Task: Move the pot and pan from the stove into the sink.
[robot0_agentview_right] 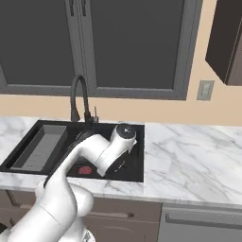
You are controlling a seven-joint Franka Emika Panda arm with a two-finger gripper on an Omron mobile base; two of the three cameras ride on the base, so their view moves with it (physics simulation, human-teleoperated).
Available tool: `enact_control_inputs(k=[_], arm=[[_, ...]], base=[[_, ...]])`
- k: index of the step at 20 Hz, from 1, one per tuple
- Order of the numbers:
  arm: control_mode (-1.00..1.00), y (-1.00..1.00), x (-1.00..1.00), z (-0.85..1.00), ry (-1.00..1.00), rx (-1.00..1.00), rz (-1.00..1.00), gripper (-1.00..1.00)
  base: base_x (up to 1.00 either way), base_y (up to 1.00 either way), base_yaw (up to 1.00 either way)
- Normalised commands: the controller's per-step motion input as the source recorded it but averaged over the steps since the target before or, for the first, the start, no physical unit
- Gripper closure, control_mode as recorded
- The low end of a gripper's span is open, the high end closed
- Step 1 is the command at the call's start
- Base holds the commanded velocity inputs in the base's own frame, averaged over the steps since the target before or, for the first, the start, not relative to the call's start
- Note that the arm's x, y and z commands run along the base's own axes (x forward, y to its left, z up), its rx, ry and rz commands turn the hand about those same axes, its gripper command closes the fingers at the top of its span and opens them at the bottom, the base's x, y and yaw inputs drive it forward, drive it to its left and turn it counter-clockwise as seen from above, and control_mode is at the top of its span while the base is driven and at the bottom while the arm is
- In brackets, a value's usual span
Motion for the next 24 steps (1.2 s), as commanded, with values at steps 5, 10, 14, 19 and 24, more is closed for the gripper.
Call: enact_control_inputs(k=[5, 10, 14, 19, 24], arm=[[-1.0, 0.22, 0.57, -0.06, 0.27, -0.09, -0.05, 1.0], [-1.0, 0.08, 0.25, -0.03, 0.13, -0.05, -0.01, 1.0], [-1.0, 0.0, 0.07, -0.03, 0.05, 0.02, 0.02, 1.0], [-1.0, -0.02, 0.05, -0.09, 0.11, 0.06, 0.1, 1.0], [-1.0, 0.02, 0.02, -0.03, 0.01, 0.0, 0.02, 1.0]], base=[[0.0, 0.0, 0.0], [0.0, 0.0, 0.0], [0.0, 0.0, 0.0], [0.0, 0.0, 0.0], [0.0, 0.0, 0.0]])
